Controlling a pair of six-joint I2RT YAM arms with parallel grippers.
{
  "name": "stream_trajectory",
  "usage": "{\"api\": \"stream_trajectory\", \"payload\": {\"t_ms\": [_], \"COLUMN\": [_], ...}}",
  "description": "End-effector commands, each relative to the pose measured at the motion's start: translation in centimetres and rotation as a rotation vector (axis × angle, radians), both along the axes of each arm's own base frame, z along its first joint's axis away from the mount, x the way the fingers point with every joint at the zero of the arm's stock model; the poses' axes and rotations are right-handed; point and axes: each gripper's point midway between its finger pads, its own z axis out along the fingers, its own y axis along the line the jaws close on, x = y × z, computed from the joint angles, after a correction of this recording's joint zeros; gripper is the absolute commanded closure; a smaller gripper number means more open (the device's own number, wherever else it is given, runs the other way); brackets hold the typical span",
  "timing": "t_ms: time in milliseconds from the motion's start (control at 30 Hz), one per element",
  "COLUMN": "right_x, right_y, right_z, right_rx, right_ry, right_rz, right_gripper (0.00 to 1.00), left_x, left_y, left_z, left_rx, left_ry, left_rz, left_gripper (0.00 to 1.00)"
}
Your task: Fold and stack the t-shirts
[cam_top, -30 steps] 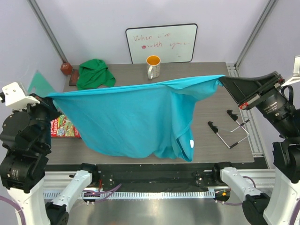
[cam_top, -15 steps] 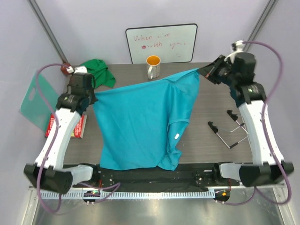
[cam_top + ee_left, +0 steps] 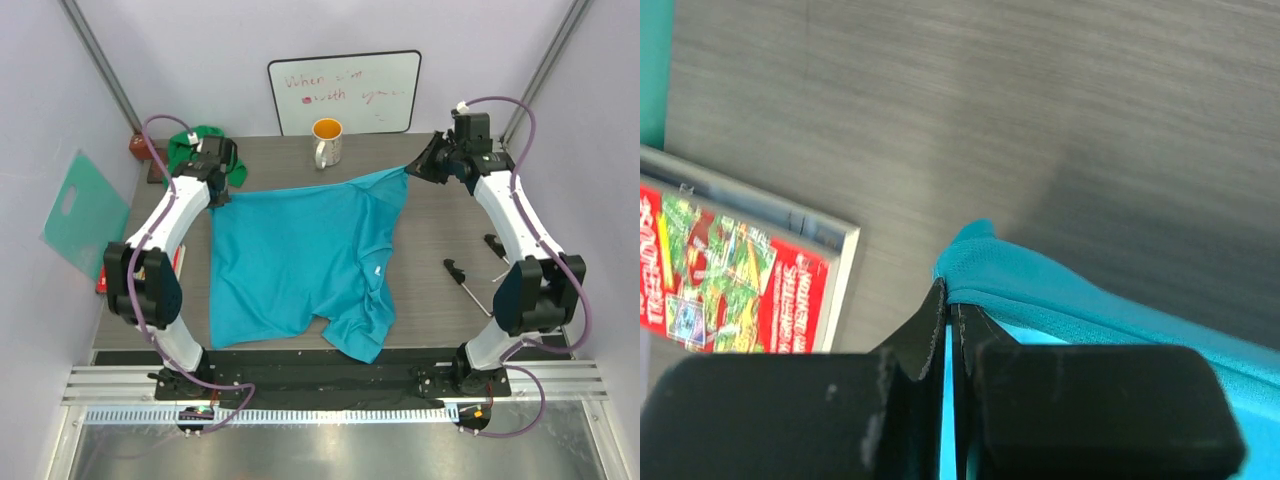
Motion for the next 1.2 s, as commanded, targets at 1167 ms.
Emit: {"api": "stream_trajectory", "payload": {"t_ms": [1167], "right_x": [9.3], "right_y": [5.1], "right_z": [-7.1], "right_rx": [-0.174], "right_ry": [0.167], "right_rz": [0.174], "right_gripper": [0.99], "left_x": [10.7], "left_y": [1.8], "left_z": [-12.3], "left_rx": [0.094], "left_ry": [0.234], "left_rz": [0.009], "left_gripper": [0.62]}}
